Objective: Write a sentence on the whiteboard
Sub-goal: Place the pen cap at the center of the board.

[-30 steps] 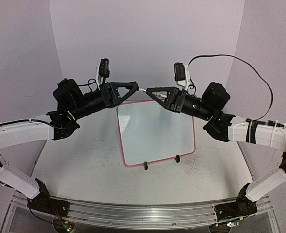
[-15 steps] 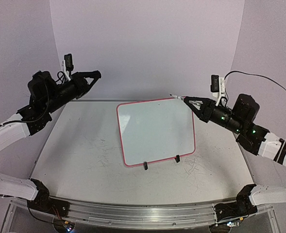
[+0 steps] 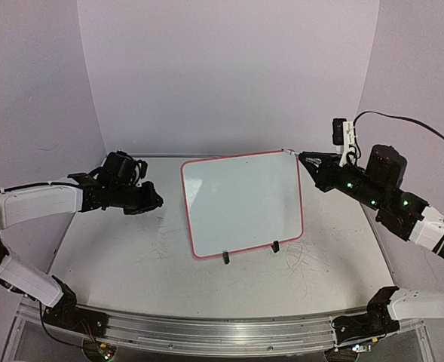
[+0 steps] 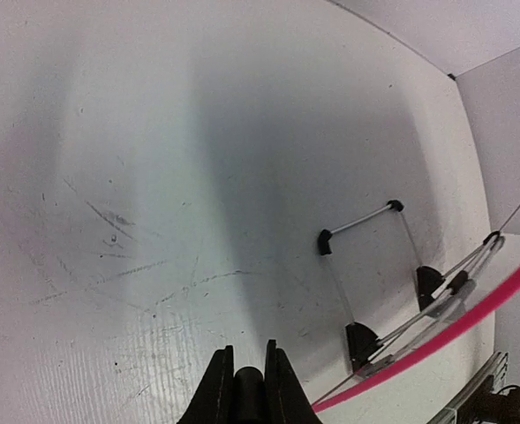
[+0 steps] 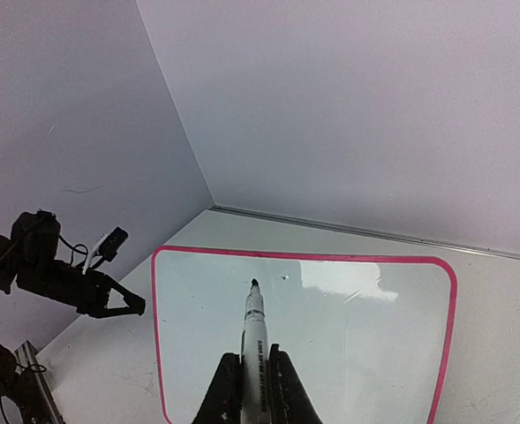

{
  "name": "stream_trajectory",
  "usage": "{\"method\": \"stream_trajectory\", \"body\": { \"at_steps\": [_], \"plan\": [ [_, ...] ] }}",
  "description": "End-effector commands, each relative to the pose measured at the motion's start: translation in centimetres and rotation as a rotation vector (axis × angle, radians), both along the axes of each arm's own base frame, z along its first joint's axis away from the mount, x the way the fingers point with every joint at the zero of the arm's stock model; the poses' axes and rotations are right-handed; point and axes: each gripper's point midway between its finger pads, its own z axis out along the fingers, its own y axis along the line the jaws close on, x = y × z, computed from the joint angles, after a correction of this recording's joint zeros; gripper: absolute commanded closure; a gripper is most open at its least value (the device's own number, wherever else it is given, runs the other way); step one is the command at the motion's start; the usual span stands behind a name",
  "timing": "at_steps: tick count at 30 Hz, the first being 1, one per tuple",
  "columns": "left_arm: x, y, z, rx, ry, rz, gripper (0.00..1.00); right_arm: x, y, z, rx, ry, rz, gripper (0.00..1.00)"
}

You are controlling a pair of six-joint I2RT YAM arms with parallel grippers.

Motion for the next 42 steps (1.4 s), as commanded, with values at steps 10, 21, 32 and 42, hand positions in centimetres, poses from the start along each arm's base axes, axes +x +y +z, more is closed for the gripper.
{"method": "stream_trajectory", "body": {
  "at_steps": [10,21,32,42],
  "plan": [
    [0.4,2.6,-8.8,0.307,0.161,0.026,1.00,-1.0,-1.1,2.7,0.043,-0.061,-0.019,1.00],
    [0.3,3.8,-12.3,0.550,0.225,0.033,1.00,-1.0,-0.8,2.9,0.045,-0.060,-0.001,1.00],
    [0.1,4.0,-13.5,0.579,0.238,0.036,0.91,-1.3,-0.9,3.1,0.053,-0.065,0.000,1.00],
    [-0.1,4.5,-13.1,0.571,0.219,0.057,0.77,-1.3,-0.9,3.1,0.056,-0.062,0.004,1.00]
  ]
}}
